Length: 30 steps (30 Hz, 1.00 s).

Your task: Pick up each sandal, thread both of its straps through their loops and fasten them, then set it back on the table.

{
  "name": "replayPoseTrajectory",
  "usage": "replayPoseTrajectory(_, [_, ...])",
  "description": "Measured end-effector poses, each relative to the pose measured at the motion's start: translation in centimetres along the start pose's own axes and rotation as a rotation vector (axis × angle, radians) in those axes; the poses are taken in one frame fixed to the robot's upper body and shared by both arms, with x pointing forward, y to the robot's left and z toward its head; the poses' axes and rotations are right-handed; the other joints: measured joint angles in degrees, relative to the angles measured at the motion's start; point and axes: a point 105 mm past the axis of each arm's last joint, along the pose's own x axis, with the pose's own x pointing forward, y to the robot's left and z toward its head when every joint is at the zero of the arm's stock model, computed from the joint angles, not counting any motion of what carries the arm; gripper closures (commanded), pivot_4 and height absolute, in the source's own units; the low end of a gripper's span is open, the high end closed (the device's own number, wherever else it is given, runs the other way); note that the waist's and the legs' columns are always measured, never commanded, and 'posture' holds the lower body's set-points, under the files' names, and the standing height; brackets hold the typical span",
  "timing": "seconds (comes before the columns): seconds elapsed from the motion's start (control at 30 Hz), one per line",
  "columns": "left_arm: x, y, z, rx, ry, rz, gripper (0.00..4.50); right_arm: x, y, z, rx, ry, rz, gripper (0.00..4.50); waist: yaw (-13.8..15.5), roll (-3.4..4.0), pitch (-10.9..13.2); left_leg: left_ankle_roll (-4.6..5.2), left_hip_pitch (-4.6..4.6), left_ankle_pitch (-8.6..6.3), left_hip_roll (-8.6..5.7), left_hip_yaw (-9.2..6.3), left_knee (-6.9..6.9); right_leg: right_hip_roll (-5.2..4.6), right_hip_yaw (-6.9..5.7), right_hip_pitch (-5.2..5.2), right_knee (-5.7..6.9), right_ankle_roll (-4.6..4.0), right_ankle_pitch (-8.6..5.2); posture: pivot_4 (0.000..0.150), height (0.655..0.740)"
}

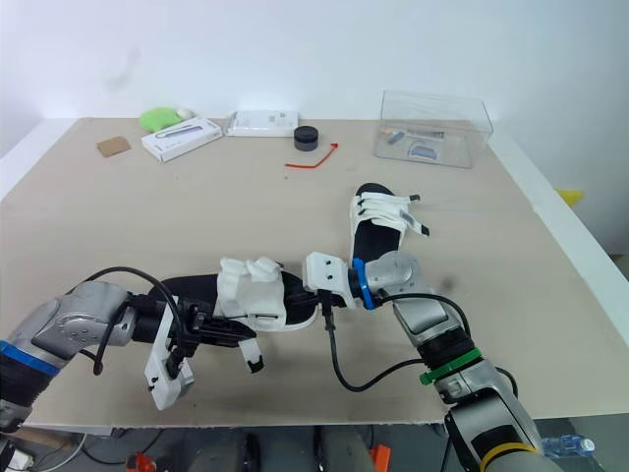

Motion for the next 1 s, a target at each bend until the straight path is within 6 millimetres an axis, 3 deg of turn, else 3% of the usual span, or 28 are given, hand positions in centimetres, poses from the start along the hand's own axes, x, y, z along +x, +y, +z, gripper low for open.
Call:
replayPoseTrajectory(0.3, [-1.1,-0.9,0.7,-0.047,0.007,0.059,4.41,0.2,0.0,0.2,-0.006,-0.008,0.002,4.50,-0.18,0.00,0.00,0.00,0.09,0.00,0.31,0.09,-0.02,0.14,-0.06,-0.03,0.00,-0.36,0.08,0.150,0.7400])
replayPoseTrajectory(0.43, [-1.3,-2.6,1.7,-0.120,0.007,0.057,4.41,0.1,-0.1,0.0,0.003,0.000,-0.001,4.50,-0.12,0.02,0.01,0.00,0.13,-0.01,0.41,0.34,-0.09,0.20,-0.17,-0.05,0.01,-0.52,0.06,0.150,0.7400])
replayPoseTrajectory(0.73, [-1.6,-2.9,1.4,-0.176,0.051,0.090,4.41,0.1,-0.1,0.0,0.001,0.000,-0.001,4.50,-0.01,0.03,0.01,-0.01,0.17,-0.01,0.46,0.62,-0.10,0.25,-0.11,-0.10,0.01,-0.52,0.10,0.150,0.7400])
replayPoseTrajectory(0.9, [-1.3,-3.3,2.7,-0.229,0.024,0.109,4.41,0.1,-0.1,0.0,0.000,0.001,0.001,4.50,-0.03,0.03,0.01,-0.04,0.16,-0.03,0.47,0.63,-0.11,0.22,-0.11,-0.11,0.01,-0.53,0.09,0.150,0.7400])
replayPoseTrajectory(1.0, [-1.0,-2.6,3.7,-0.284,0.006,0.161,4.41,0.1,-0.1,0.0,-0.001,0.002,0.001,4.50,-0.02,0.03,0.01,-0.05,0.16,-0.03,0.47,0.64,-0.10,0.22,-0.10,-0.11,0.01,-0.52,0.10,0.150,0.7400])
